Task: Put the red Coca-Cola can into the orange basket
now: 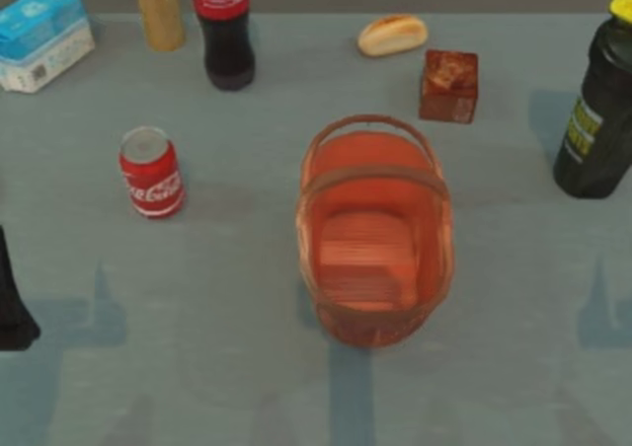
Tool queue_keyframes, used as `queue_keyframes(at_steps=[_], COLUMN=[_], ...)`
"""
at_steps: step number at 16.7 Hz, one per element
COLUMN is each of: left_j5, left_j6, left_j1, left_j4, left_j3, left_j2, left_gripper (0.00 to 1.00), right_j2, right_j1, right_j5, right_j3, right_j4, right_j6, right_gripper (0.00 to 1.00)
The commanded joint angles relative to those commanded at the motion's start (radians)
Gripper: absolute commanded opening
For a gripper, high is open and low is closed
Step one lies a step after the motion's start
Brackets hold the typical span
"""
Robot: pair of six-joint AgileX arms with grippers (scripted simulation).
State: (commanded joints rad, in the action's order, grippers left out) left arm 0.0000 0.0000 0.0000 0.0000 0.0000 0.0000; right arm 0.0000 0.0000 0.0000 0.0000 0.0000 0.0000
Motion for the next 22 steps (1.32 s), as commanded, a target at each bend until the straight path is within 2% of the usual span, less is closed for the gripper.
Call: queue_keyframes(at_steps=[4, 9, 16, 22], left_j5=[0.007, 0.05, 0.099, 0.091], left_j6=[0.011, 0.092, 0.278, 0.44], left_j1=[-0.008, -0.057, -0.148, -0.204], left_j4=[-0.023, -0.2, -0.614, -0.976], left_j3=[0.028, 0.25, 0.798, 1.337], left_j2=[0.03, 0.281, 0.913, 1.54], left_gripper=[1.0, 1.0, 1.0, 1.0], right_j2=[0.0, 0.0, 0.0, 0.0], right_j1=[0.0, 0.0, 0.0, 0.0], right_j5=[0.0, 0.0, 0.0, 0.0], right_j3=[0.0, 0.0, 0.0, 0.0], right_j4=[0.0, 0.0, 0.0, 0.0], right_j6=[0.0, 0.0, 0.0, 0.0], right_gripper=[1.0, 1.0, 1.0, 1.0])
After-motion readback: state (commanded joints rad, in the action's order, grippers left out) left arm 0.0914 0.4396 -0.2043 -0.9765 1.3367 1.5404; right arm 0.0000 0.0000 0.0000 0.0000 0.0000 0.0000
